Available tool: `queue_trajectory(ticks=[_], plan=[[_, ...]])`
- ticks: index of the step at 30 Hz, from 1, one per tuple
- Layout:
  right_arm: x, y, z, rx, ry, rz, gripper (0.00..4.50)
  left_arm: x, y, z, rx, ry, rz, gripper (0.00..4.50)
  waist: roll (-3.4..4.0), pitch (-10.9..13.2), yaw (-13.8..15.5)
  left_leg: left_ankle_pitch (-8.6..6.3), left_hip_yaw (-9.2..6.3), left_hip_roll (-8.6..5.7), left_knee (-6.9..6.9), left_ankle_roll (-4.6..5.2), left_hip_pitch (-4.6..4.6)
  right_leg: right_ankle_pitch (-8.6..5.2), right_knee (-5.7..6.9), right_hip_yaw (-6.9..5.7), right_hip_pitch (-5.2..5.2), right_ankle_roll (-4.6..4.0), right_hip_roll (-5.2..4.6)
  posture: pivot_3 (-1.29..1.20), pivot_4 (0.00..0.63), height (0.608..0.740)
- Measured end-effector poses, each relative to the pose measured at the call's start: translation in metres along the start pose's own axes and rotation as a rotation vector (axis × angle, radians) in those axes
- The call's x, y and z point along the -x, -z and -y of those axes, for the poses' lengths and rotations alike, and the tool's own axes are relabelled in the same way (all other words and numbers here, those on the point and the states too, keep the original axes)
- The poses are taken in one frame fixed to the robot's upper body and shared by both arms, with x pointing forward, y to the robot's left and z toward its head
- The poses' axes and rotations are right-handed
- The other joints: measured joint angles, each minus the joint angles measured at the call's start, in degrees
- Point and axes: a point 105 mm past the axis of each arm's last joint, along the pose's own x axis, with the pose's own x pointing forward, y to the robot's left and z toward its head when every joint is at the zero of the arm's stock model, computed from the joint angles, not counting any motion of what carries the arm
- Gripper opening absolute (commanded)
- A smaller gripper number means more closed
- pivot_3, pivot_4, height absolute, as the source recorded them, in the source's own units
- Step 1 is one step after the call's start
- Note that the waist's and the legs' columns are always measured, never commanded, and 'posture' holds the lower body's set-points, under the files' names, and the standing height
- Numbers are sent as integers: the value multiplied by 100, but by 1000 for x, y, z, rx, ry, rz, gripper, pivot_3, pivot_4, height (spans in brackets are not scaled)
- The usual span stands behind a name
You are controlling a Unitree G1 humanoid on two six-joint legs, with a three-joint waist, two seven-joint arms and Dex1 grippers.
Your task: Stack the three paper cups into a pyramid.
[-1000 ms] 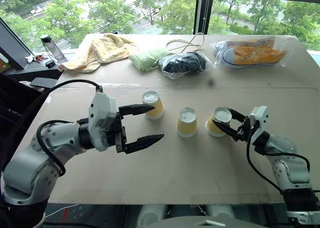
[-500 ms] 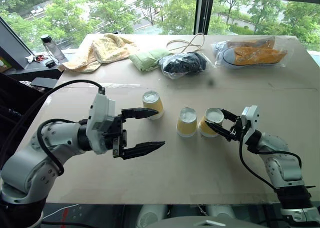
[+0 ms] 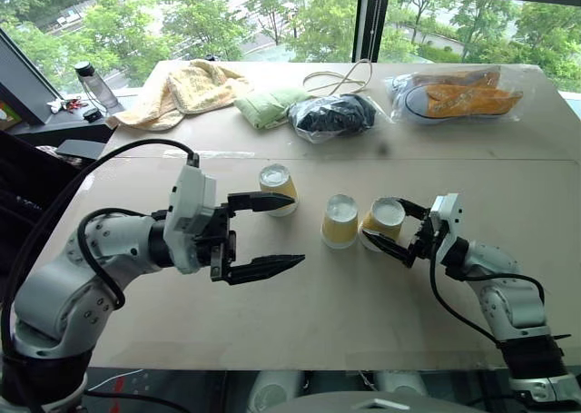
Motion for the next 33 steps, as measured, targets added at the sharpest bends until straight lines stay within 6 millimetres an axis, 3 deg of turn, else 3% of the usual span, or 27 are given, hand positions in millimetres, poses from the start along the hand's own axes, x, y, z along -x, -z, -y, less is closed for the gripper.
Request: queue_trajectory(ticks=[8,13,16,19,22,27,33], plan=[[29,-22,7,65,23,26,4476,13,9,1,54,-106,35,4500,4,6,6,-1,0,1,-5,1,-7,1,-7,0,-6,2,-3,0,150,740],[53,-42,-6,77,-63,42,4476,21,18,5,106,-251,142,4500,6,9,13,-2,0,2,-5,3,-11,-1,-15,-1,-5,-2,-8,0,150,740],[60,-57,-15,85,-143,57,4476,25,23,-11,49,-426,209,4500,2,9,26,-1,-1,2,1,3,-5,-3,-15,-2,6,-5,-8,0,150,740],[63,-64,-18,90,-172,81,4476,25,47,-31,56,-601,154,4500,-3,7,43,-1,0,2,4,3,-1,-1,-14,-2,10,-5,-6,0,150,740],[62,-65,-19,94,-185,84,4476,18,65,-46,53,-691,88,4500,-4,8,54,-1,0,0,5,3,-6,6,-15,-3,7,5,-6,0,150,740],[56,-72,-22,112,-188,98,4476,8,73,-78,-16,-850,83,4500,-9,10,90,-2,0,0,0,3,-13,11,-18,-4,-1,14,-3,0,150,740],[50,-76,-25,111,-183,103,4476,-2,83,-99,-39,-898,63,4500,-10,10,128,-2,-1,0,5,3,-28,12,-18,-5,-12,15,-3,0,150,740]])
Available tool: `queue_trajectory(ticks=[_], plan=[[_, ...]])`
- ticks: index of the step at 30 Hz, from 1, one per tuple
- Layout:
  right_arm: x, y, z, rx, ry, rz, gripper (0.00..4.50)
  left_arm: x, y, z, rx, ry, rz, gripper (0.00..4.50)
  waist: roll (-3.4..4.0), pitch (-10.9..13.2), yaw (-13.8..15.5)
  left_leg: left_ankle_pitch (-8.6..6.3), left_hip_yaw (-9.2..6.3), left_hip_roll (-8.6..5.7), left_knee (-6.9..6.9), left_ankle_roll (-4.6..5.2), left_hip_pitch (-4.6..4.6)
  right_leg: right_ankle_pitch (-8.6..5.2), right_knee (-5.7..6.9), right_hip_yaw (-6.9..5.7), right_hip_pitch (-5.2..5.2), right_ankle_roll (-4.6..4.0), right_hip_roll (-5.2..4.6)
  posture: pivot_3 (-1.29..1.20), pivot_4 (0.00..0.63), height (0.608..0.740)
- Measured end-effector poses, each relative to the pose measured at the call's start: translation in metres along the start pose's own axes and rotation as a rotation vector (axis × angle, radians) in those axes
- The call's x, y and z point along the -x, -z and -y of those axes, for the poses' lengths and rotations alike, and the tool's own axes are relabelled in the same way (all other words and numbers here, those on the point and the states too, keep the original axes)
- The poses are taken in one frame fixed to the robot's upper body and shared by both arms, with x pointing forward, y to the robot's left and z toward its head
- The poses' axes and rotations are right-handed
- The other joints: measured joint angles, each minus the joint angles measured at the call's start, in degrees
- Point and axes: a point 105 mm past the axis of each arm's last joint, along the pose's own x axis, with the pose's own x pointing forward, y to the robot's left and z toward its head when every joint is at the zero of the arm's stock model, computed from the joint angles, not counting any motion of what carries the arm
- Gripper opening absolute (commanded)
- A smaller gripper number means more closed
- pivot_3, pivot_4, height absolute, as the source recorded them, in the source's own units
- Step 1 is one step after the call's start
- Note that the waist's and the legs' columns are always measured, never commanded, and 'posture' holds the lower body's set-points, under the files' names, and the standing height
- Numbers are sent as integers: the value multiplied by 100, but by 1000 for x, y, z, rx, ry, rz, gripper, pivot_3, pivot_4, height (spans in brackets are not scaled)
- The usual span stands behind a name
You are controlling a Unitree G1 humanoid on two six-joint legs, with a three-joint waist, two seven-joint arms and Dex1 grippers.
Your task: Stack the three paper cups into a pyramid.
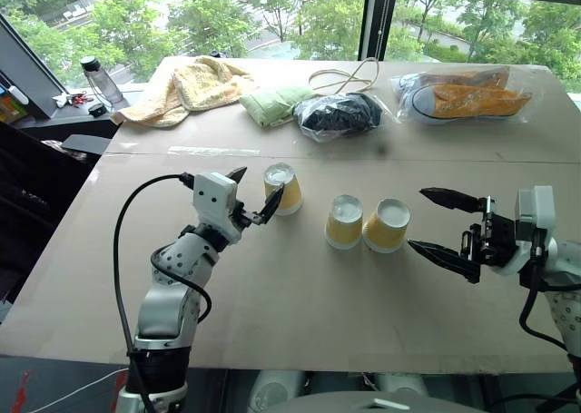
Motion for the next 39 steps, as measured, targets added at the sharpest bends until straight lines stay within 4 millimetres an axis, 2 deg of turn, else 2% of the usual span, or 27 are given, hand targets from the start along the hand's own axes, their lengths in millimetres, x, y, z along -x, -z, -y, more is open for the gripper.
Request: queue_trajectory(ticks=[8,16,20,25,29,39], plan=[[-2,-5,1,0,21,12,4476,-23,-1,6,-1,74,25,4500,-1,-2,34,1,-1,-1,6,0,-1,3,1,-3,1,3,-1,0,150,740],[-1,-6,0,5,25,16,4476,-31,1,15,4,149,44,4500,-1,-2,22,1,-1,-1,6,0,-1,4,3,-3,1,4,0,0,150,740],[1,-4,-1,0,29,17,4476,-30,0,15,11,152,63,4500,-1,-2,16,1,-2,-1,7,0,-2,4,2,-3,1,5,0,0,150,740],[4,-2,-3,-5,36,17,4476,-15,11,11,10,145,36,4500,-1,-2,17,1,-2,0,6,0,-2,4,3,-3,-1,5,0,0,150,740],[4,-2,-4,-2,34,22,4476,-12,12,9,1,141,32,4500,-1,-2,28,1,-2,-1,10,0,-3,5,2,-3,0,5,-2,0,150,740],[6,0,-2,-8,39,26,4476,-22,6,7,-6,107,62,4500,-1,-2,21,1,-2,-1,11,0,-4,7,3,-3,0,7,0,0,150,740]])
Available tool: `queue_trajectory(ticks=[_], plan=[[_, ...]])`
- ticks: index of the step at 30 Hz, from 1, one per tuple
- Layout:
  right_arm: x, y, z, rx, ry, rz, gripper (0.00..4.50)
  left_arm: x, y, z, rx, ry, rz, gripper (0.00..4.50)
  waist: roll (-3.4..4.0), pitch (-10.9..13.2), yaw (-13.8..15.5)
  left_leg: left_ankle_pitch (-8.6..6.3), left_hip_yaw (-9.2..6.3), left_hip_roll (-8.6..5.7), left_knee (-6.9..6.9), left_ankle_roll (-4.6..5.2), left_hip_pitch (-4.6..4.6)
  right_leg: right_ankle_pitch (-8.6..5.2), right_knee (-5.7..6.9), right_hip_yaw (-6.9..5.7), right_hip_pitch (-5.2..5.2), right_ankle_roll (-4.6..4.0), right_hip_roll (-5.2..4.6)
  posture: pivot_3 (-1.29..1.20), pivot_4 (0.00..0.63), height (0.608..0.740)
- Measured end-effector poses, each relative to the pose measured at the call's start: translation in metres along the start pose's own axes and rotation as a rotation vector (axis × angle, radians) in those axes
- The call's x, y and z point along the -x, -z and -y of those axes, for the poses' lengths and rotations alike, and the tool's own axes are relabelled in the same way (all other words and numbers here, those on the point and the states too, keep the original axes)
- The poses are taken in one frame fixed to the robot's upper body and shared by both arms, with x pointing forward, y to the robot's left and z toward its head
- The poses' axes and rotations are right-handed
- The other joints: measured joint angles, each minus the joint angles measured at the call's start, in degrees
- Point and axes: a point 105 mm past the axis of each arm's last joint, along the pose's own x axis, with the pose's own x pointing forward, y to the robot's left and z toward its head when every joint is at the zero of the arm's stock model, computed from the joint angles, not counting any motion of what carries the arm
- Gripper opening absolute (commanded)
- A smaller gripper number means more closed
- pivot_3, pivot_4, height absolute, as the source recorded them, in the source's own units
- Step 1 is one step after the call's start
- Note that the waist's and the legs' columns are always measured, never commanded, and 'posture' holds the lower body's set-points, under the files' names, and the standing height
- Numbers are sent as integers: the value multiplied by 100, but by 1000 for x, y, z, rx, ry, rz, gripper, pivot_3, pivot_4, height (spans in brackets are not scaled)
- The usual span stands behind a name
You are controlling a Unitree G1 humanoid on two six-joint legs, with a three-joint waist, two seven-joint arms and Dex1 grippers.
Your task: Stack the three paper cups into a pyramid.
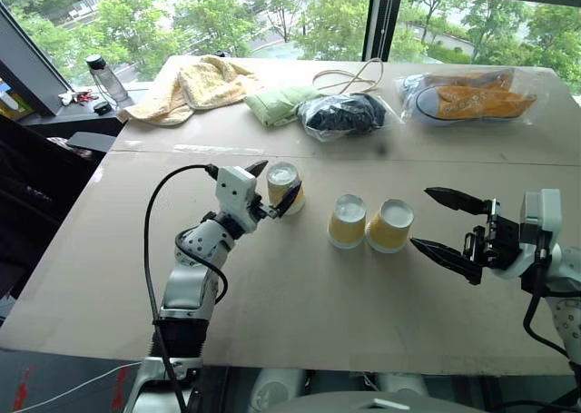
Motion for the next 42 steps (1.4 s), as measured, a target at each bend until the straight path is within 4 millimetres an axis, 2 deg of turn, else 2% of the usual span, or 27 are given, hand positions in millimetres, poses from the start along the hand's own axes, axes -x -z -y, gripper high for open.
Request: queue_trajectory(ticks=[4,5,8,9,11,21,25,27,28,29,30,34,37,42], plan=[[0,0,0,-1,-1,2,4476,-2,1,1,5,0,6,4500,0,0,-1,0,0,0,0,0,0,0,1,0,0,0,0,0,150,740],[0,0,0,-2,-1,3,4500,-3,0,1,6,0,8,3943,0,0,0,0,0,0,0,0,0,0,1,0,0,0,0,0,150,740],[0,0,0,-3,2,6,4500,-4,-2,1,5,1,19,2876,0,0,0,0,0,0,1,0,0,1,1,0,0,1,0,0,150,740],[0,0,0,-3,3,6,4500,-4,-2,2,6,1,20,2342,0,0,0,0,0,0,1,0,0,1,1,0,0,1,0,0,150,740],[0,0,0,-4,8,5,4500,-5,-2,2,7,0,24,1990,0,0,0,0,0,0,1,0,0,1,1,0,0,2,0,0,150,740],[6,1,1,-2,31,2,4500,-10,-8,0,-6,24,26,1989,0,0,1,0,0,0,1,0,0,2,2,0,0,2,2,0,150,740],[10,-1,3,12,52,3,4500,-26,-46,3,-2,100,110,1989,-1,0,7,1,0,-2,5,0,-4,3,3,-1,0,4,1,0,150,740],[15,-4,7,27,79,4,4500,-35,-79,14,6,205,176,1989,-1,0,-1,1,0,-4,7,-1,-4,4,2,0,0,6,2,0,150,740],[15,-4,7,28,81,3,4500,-35,-81,14,5,211,180,1989,-1,0,-1,1,0,-4,7,-1,-4,4,3,0,0,6,2,0,150,740],[21,-4,10,32,110,-4,4500,-38,-99,28,13,324,203,1989,-1,-1,-6,2,0,-4,6,-3,-4,4,5,0,0,6,3,0,150,740],[23,-3,10,31,117,-6,4500,-38,-101,32,14,349,202,1989,-1,-1,-8,2,0,-4,6,-3,-3,4,5,0,0,6,5,0,150,740],[35,0,12,26,171,-25,4500,-40,-110,65,46,606,147,1989,0,-1,-16,6,-1,-3,6,-8,0,3,15,0,0,5,9,0,150,740],[40,2,10,23,192,-30,4500,-43,-114,81,41,704,139,1989,0,-1,-13,3,-1,-4,8,-3,2,3,17,1,1,5,9,0,150,740],[45,8,1,-8,209,-46,4500,-46,-112,92,51,769,131,1989,0,0,-22,3,-1,-3,11,-2,4,3,20,2,2,5,10,0,150,740]])
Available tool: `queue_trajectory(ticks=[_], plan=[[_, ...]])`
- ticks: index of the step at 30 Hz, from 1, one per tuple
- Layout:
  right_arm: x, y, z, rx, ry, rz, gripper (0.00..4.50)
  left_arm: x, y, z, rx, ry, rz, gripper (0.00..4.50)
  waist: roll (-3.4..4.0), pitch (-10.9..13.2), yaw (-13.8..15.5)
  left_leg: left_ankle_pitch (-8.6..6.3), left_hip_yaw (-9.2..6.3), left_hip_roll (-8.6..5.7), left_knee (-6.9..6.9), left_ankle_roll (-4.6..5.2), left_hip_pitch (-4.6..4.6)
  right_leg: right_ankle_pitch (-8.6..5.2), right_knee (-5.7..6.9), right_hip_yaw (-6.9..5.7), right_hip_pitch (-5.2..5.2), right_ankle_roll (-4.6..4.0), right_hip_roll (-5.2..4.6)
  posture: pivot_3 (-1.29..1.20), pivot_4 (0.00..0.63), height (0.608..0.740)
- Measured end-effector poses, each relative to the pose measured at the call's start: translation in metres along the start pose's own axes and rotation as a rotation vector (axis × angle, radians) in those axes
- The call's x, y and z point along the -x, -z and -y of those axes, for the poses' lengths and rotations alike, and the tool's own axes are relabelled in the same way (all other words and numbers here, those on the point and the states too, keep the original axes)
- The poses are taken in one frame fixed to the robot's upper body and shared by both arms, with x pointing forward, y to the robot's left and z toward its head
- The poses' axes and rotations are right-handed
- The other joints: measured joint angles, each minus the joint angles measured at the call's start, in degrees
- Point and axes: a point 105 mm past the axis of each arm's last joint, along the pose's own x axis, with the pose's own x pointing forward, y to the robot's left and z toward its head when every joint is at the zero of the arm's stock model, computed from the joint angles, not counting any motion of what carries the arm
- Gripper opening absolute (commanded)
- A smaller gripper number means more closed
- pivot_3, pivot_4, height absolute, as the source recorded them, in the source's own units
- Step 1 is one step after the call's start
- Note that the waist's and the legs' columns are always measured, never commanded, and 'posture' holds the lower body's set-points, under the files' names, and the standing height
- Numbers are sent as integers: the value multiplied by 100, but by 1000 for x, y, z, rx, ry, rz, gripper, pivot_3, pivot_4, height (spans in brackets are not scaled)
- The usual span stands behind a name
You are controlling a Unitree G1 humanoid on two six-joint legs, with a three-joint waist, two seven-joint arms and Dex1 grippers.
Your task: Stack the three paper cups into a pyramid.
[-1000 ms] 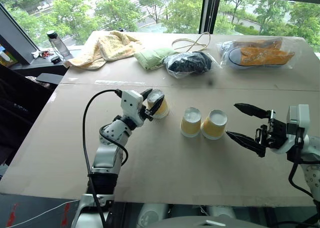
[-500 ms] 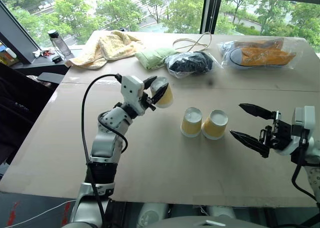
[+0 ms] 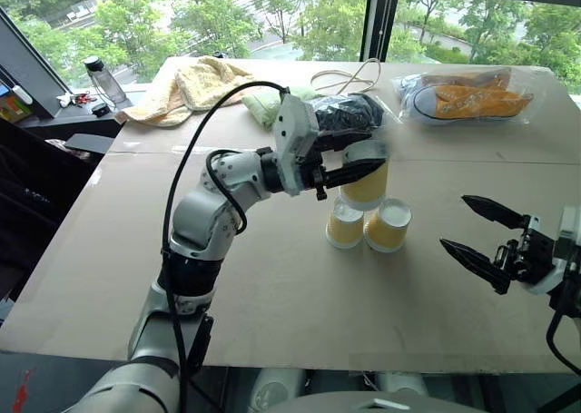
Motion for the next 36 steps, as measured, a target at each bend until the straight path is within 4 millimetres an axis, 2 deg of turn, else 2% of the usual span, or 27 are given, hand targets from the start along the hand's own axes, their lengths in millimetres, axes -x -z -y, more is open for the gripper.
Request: queue_trajectory(ticks=[6,12,23,24,27,28,33,36], plan=[[11,4,-4,-9,45,-8,4500,-5,10,2,9,31,-16,1989,0,0,7,0,1,-1,2,0,0,0,-1,2,0,0,-1,0,150,740],[13,5,-8,8,59,-6,4500,-15,21,11,3,83,-40,1989,1,0,7,0,1,0,2,0,0,0,0,2,1,0,-1,0,150,740],[14,5,-8,39,72,1,4500,-14,23,8,-42,73,-55,1989,1,-1,9,0,1,0,3,0,1,0,1,2,1,0,0,0,150,740],[14,5,-8,42,72,-1,4500,-15,24,8,-46,70,-52,2992,1,-1,12,0,1,0,3,0,1,0,1,2,1,0,-1,0,150,740],[13,4,-8,49,69,0,4500,-15,27,6,-39,54,-58,4264,1,-1,10,0,1,0,5,1,1,0,1,2,2,0,0,0,150,740],[13,4,-8,49,68,0,4500,-15,27,5,-39,52,-57,4457,1,-1,11,0,1,0,5,0,1,0,1,2,2,0,0,0,150,740],[13,4,-8,55,60,4,4500,-14,23,1,-29,20,-38,4457,1,-1,12,0,1,0,5,1,0,0,1,2,1,0,-1,0,150,740],[13,4,-8,56,54,4,4500,-11,12,-1,-9,5,9,4457,0,0,5,0,1,1,5,0,0,0,1,2,1,0,-1,0,150,740]])
